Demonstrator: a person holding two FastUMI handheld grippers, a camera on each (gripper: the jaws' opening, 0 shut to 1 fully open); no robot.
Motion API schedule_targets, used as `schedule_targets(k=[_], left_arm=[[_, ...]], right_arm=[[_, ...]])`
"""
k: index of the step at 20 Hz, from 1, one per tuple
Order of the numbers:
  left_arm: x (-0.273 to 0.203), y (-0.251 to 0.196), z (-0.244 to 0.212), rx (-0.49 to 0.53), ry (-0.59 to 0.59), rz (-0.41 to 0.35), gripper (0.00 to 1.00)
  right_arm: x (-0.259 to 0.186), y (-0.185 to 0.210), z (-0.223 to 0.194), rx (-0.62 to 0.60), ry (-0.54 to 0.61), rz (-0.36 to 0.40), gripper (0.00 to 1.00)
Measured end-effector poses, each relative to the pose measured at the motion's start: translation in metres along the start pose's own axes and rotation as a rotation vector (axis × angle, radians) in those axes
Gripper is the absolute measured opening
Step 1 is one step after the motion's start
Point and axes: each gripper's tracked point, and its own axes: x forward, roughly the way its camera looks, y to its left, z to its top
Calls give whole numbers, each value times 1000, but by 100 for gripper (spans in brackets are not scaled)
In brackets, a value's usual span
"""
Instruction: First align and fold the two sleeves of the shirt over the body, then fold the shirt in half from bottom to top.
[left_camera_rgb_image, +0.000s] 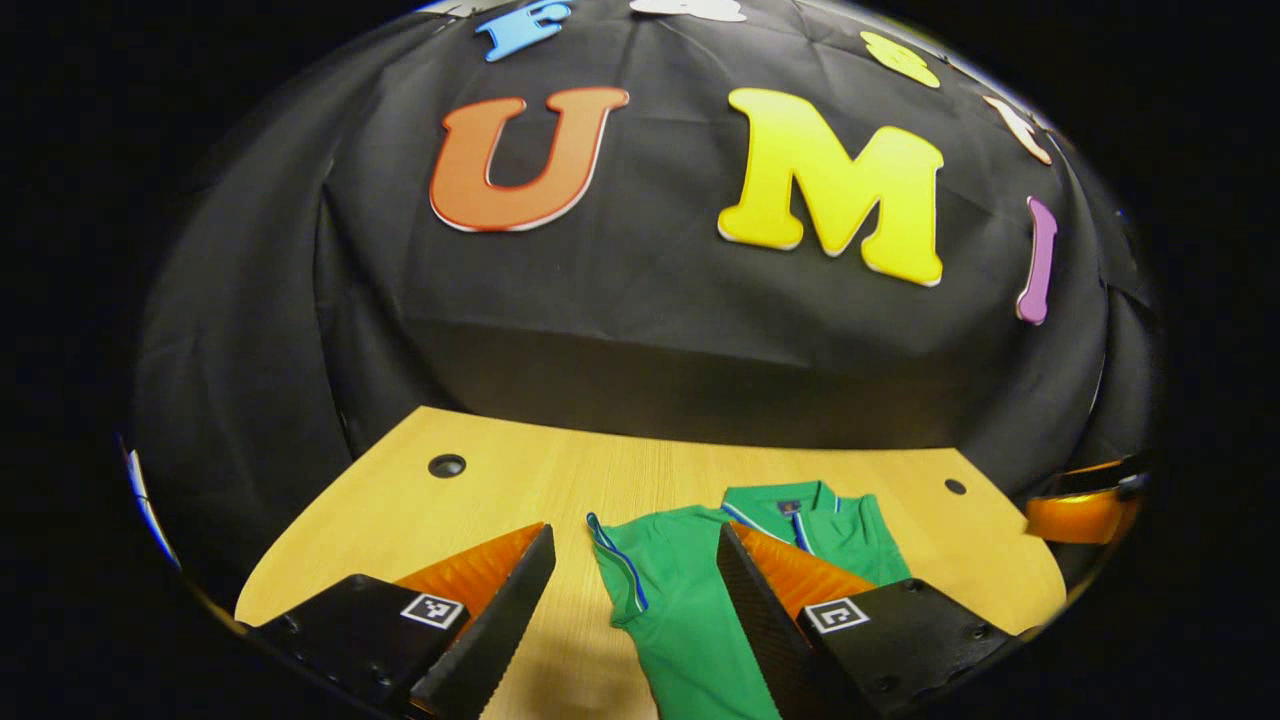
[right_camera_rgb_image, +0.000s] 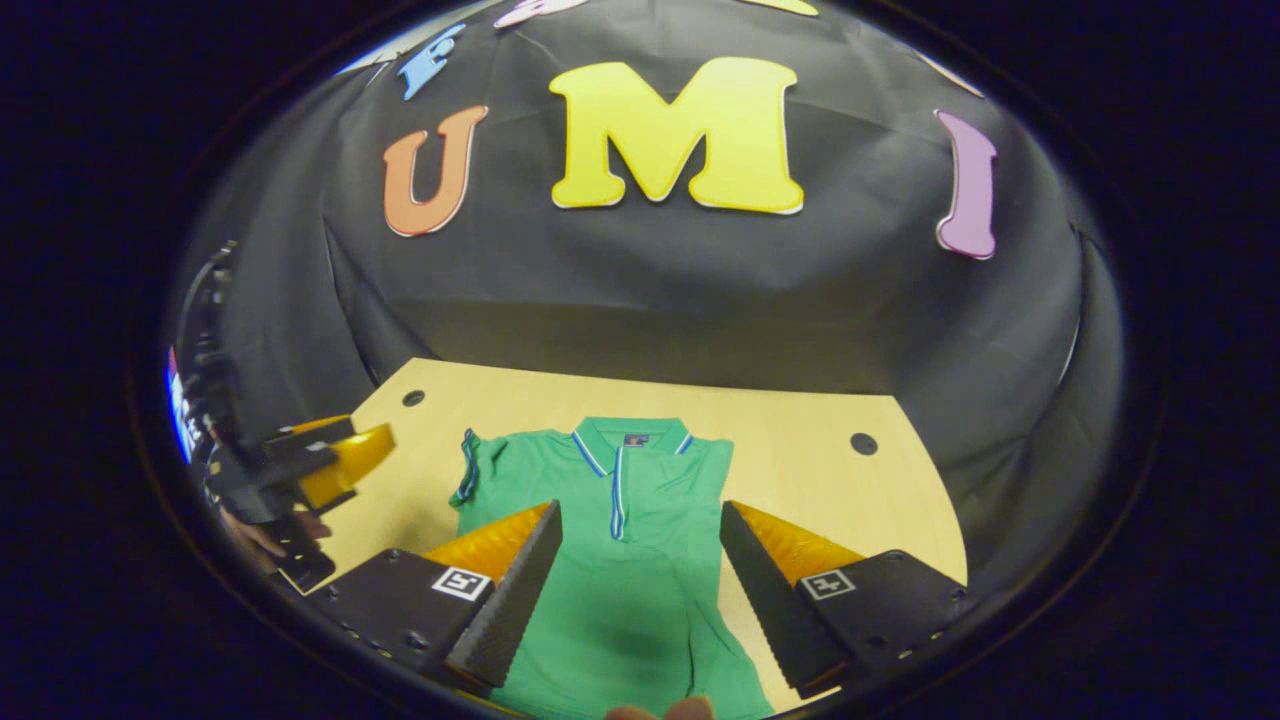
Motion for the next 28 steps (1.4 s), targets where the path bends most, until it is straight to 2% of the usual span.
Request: schedule_targets(k=[1,2,4,6,7,8,13,16,17,18,20,23,28], left_arm=[[12,-1,-10,-4,34,-7,100],[27,-1,-21,-10,65,-9,100],[49,3,-47,-15,139,-7,100],[71,1,-72,-22,199,-20,100],[78,0,-82,-25,224,-25,100],[85,1,-91,-24,249,-25,100],[99,9,-124,-36,336,-29,99],[103,17,-126,-50,323,-31,64],[104,23,-126,-54,324,-16,56],[105,24,-124,-65,313,-17,35],[104,25,-124,-80,319,-28,19],[101,24,-112,-97,298,-49,13],[96,7,-77,-16,234,-72,11]], right_arm=[[-10,-1,-4,13,2,-3,94],[-18,-4,-9,27,10,-9,96],[-29,-13,-17,54,22,-30,94],[-38,-26,-26,74,32,-62,96],[-42,-33,-33,86,51,-78,94],[-46,-39,-41,104,68,-93,96],[-51,-65,-69,208,134,-143,96],[-50,-65,-70,247,139,-132,96],[-50,-64,-69,245,138,-125,96],[-50,-62,-70,238,136,-119,96],[-50,-60,-72,224,135,-108,96],[-51,-59,-78,226,143,-96,96],[-48,-74,-87,275,154,-118,96]])
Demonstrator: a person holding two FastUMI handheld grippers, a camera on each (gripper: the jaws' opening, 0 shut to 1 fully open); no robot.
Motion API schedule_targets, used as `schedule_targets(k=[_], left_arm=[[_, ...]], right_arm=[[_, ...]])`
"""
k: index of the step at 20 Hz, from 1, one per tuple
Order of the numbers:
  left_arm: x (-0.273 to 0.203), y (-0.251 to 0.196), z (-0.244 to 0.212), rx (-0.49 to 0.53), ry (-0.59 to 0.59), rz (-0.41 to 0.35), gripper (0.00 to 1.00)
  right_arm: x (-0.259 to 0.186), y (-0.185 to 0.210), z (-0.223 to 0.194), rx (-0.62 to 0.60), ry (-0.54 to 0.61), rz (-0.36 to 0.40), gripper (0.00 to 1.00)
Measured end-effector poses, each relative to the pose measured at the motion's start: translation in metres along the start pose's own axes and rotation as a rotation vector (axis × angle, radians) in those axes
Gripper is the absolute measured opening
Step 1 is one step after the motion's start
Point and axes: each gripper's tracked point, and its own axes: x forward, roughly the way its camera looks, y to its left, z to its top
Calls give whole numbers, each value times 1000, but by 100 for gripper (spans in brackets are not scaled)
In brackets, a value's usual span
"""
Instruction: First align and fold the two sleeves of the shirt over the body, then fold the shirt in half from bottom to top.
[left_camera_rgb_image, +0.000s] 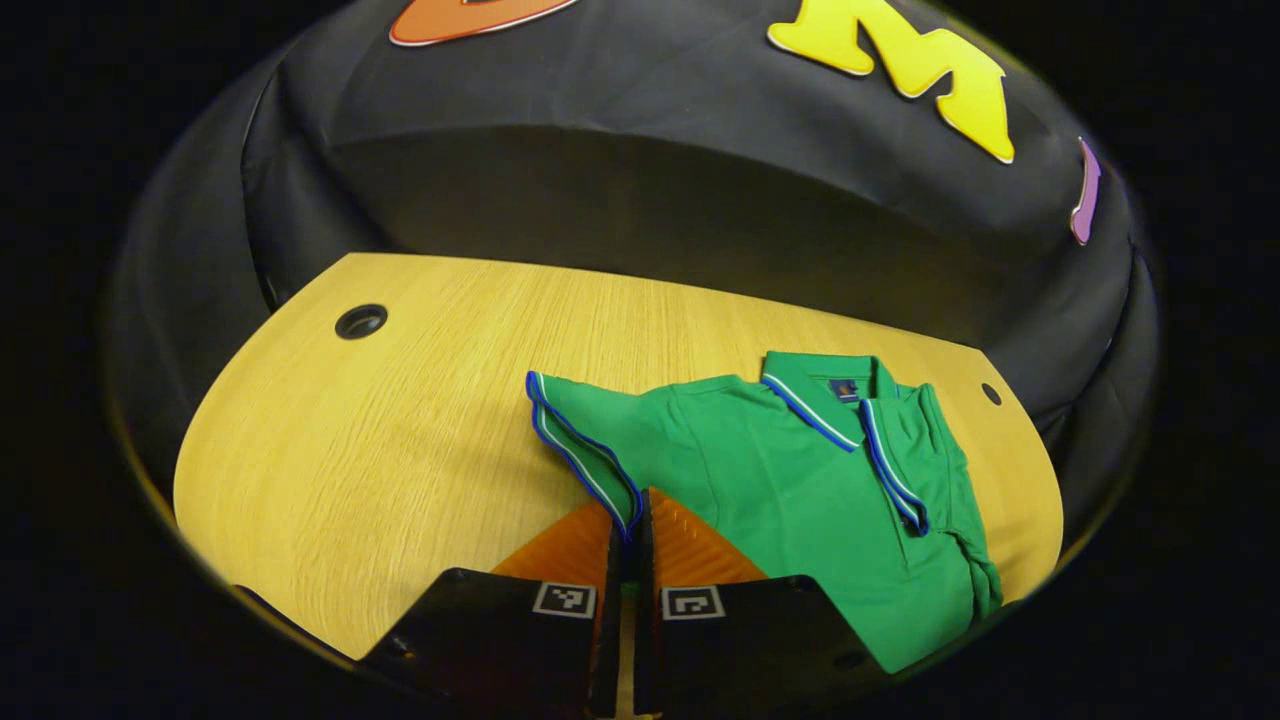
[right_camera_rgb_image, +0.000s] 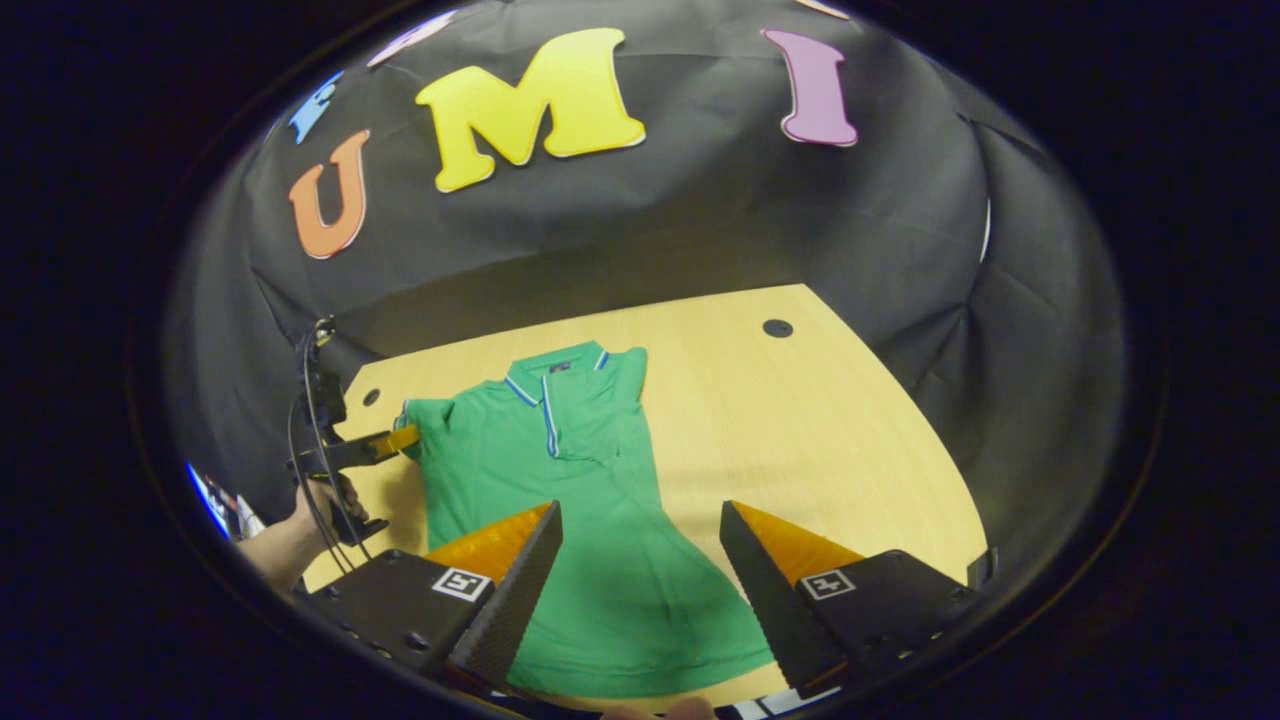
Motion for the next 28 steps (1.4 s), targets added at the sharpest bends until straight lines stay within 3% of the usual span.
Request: schedule_targets(k=[5,12,15,17,20,21,22,27,28], left_arm=[[-11,-38,28,76,-31,0,12],[-6,-113,35,150,-30,-14,13],[-1,-151,19,192,-2,-49,16],[3,-180,7,216,16,-113,21],[-11,-200,5,204,-12,-123,85],[-17,-200,7,190,-28,-114,94],[-25,-198,9,179,-46,-96,100],[-86,-179,24,120,-132,-24,100],[-102,-176,26,113,-152,-21,100]], right_arm=[[-10,-17,16,-5,-59,-11,96],[-44,-45,39,-114,-193,-63,96],[-56,-65,42,-125,-226,-93,96],[-61,-81,40,-113,-230,-119,96],[-62,-86,39,-147,-244,-129,96],[-63,-82,42,-153,-253,-116,96],[-63,-75,44,-158,-265,-96,96],[-66,-38,45,-213,-307,42,94],[-65,-32,45,-228,-306,72,97]])
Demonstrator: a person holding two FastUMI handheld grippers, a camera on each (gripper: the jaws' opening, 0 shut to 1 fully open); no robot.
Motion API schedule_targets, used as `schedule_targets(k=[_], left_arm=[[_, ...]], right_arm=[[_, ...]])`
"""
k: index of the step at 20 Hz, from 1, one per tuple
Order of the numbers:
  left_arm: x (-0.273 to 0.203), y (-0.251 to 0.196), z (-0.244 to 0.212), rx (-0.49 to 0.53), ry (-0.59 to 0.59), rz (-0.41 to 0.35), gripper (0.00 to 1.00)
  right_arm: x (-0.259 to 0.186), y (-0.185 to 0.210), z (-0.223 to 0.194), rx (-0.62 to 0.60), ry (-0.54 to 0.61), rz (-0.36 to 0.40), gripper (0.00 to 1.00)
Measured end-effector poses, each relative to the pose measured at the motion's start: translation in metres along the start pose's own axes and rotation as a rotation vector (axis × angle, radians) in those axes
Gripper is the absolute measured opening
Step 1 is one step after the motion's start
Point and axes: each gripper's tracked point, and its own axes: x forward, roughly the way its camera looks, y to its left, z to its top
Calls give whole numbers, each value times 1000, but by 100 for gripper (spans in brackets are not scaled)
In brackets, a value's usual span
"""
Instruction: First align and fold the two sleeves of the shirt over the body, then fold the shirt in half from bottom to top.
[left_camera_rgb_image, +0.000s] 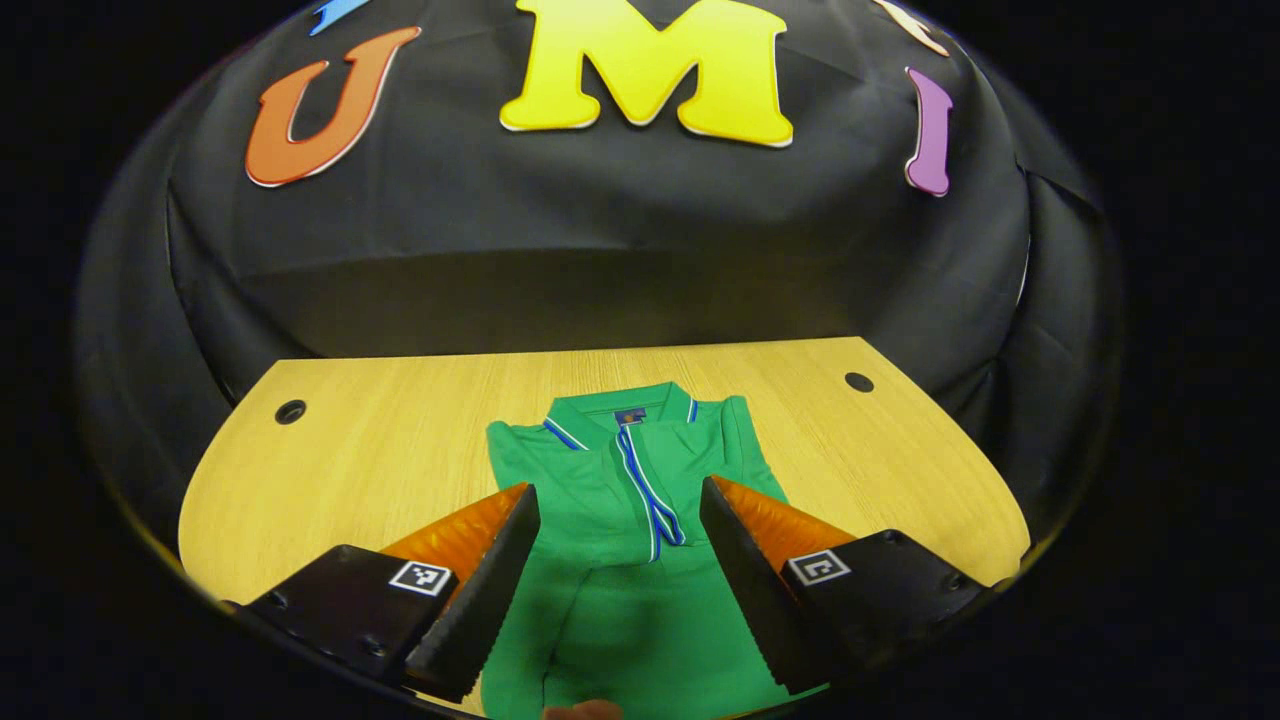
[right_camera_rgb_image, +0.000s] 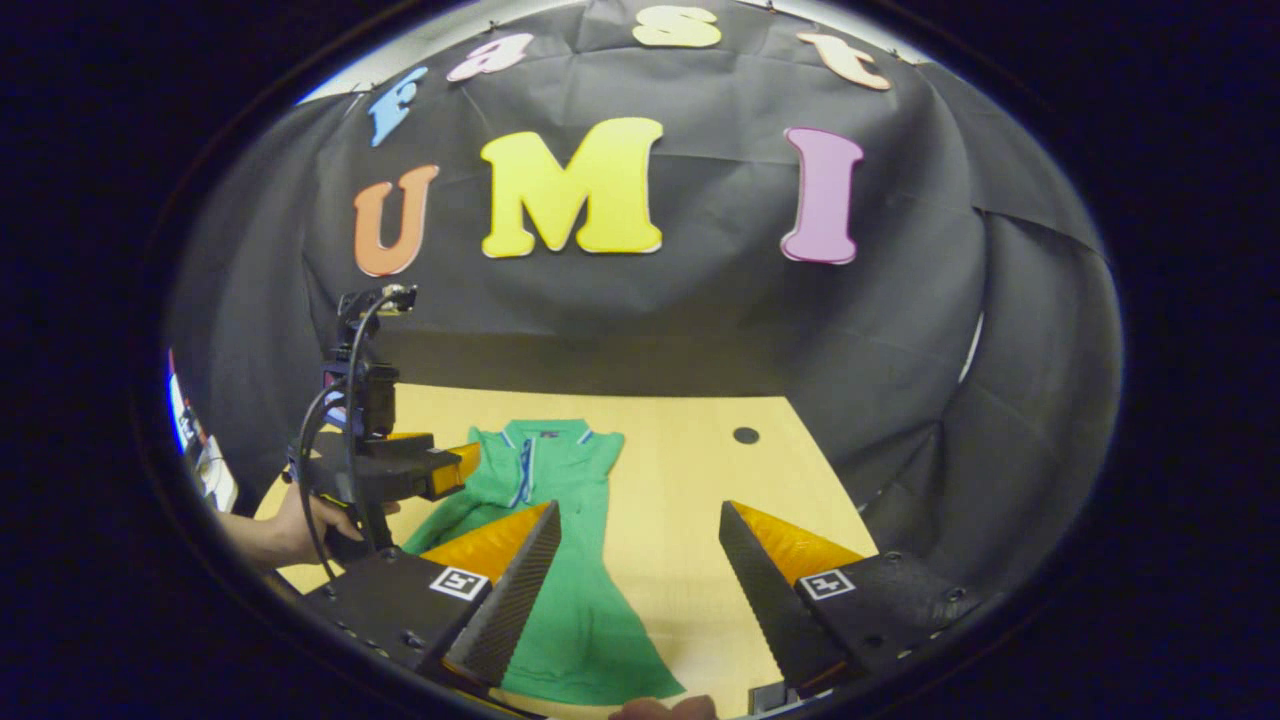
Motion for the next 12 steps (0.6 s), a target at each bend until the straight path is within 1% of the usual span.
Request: schedule_targets(k=[1,4,5,8,10,11,12], left_arm=[[-16,5,2,-3,-13,8,100],[-63,36,-12,0,-10,79,100],[-79,47,-22,-10,7,104,100],[-114,62,-64,-65,85,129,100],[-126,66,-96,-81,153,106,100],[-132,64,-115,-81,204,71,100],[-144,65,-139,-75,260,49,100]], right_arm=[[0,4,-3,-6,10,30,97],[5,5,-20,-35,49,74,97],[7,4,-27,-48,65,78,97],[11,1,-59,-61,127,103,97],[15,-6,-87,-76,190,93,96],[15,-7,-103,-85,227,96,98],[15,-9,-120,-93,272,100,97]])
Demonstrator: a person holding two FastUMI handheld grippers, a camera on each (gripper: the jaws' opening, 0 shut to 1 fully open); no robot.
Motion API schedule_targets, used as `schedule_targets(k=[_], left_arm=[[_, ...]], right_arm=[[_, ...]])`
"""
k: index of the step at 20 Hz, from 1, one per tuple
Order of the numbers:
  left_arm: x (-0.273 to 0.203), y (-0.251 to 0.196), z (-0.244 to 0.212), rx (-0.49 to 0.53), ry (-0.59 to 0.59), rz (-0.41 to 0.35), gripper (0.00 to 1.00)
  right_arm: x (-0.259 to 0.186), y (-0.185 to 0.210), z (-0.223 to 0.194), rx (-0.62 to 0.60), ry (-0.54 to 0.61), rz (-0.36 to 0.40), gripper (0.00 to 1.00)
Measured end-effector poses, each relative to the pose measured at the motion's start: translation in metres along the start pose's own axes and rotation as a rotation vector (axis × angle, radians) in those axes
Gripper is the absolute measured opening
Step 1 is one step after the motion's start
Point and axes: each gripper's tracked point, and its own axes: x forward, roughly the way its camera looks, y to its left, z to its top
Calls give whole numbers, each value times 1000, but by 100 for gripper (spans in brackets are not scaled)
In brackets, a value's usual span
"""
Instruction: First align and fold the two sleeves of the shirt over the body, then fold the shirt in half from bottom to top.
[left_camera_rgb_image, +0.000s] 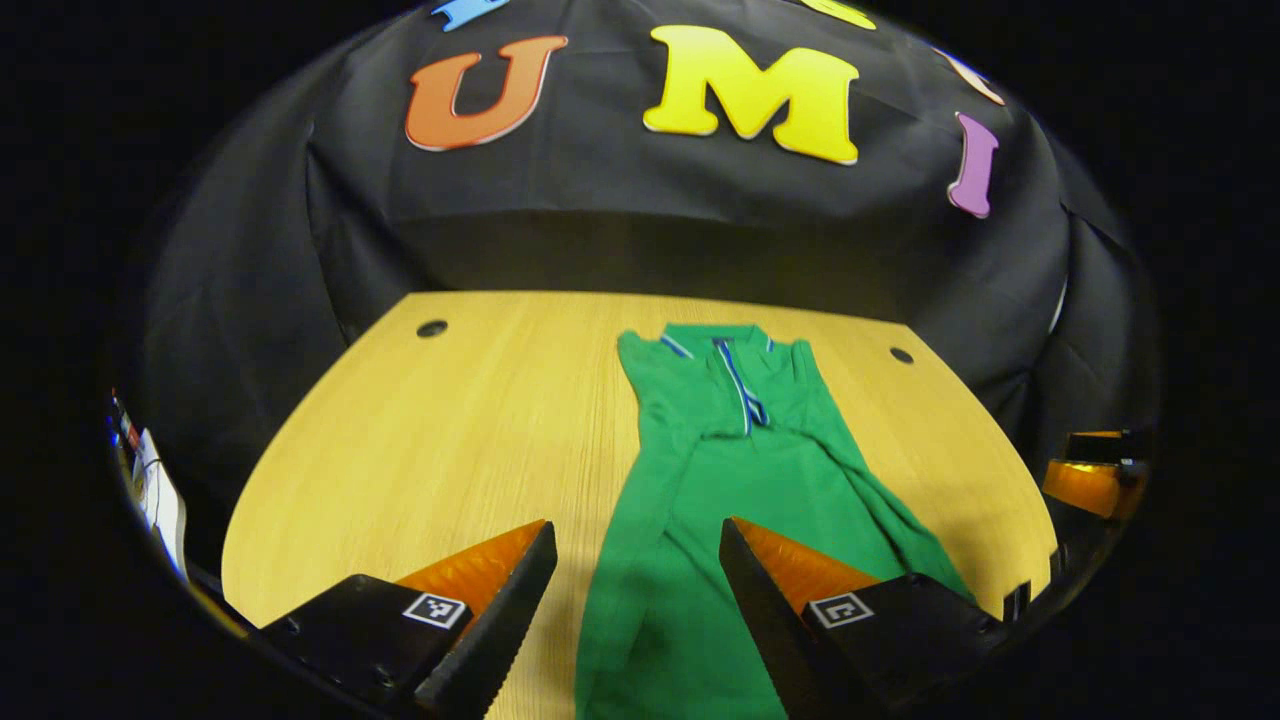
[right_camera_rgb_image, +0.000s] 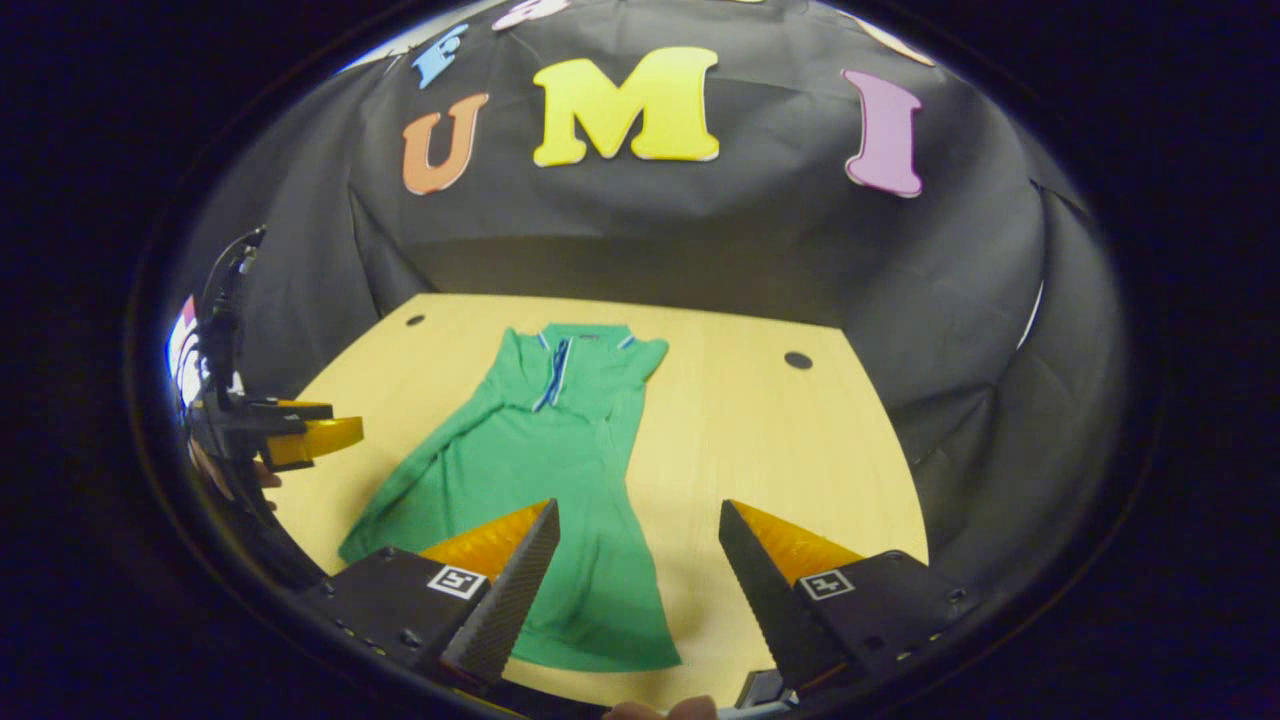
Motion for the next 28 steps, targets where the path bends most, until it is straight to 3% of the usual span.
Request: schedule_targets(k=[5,10,20,24,27,28], left_arm=[[-32,9,-97,32,275,-51,100],[-34,18,-138,25,460,-73,100],[-14,16,-139,54,526,-59,100],[-5,17,-128,138,554,-14,100],[3,21,-111,81,554,14,100],[5,21,-105,75,559,22,100]], right_arm=[[9,-3,-86,-33,230,16,98],[30,-12,-145,-42,394,-9,98],[45,-13,-171,-41,495,-21,98],[43,-11,-177,6,523,-16,95],[42,-11,-176,-12,533,-4,94],[42,-11,-180,-18,544,-1,88]])
